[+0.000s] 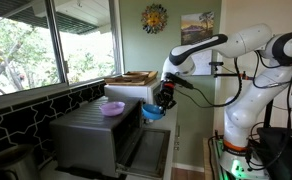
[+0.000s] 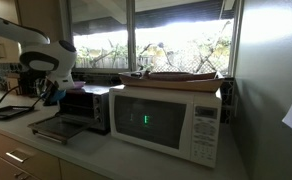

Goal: Remove the blue bowl from the microwave, put it on the left microwave and then put the purple bowl in the left microwave

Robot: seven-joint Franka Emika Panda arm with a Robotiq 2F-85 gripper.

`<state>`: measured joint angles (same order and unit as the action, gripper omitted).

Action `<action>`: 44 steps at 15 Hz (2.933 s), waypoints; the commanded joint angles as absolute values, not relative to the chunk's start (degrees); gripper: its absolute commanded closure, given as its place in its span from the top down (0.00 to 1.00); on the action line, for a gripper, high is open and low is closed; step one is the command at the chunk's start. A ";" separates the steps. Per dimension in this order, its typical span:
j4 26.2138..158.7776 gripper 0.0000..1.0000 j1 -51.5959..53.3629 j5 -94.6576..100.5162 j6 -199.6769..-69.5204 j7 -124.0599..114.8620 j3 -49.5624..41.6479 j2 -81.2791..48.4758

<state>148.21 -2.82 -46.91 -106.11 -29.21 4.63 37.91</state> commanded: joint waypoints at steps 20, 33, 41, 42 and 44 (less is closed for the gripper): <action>125.18 0.01 -5.15 -42.95 -121.50 -60.01 6.60 15.43; 123.26 0.99 -0.33 -30.87 -116.90 -56.68 8.20 22.68; 124.37 1.00 4.59 -26.64 -125.47 -56.30 13.09 19.63; 124.53 0.92 4.91 -26.42 -126.38 -56.43 13.25 19.06; 124.84 0.68 5.40 -26.18 -128.43 -56.26 13.41 17.96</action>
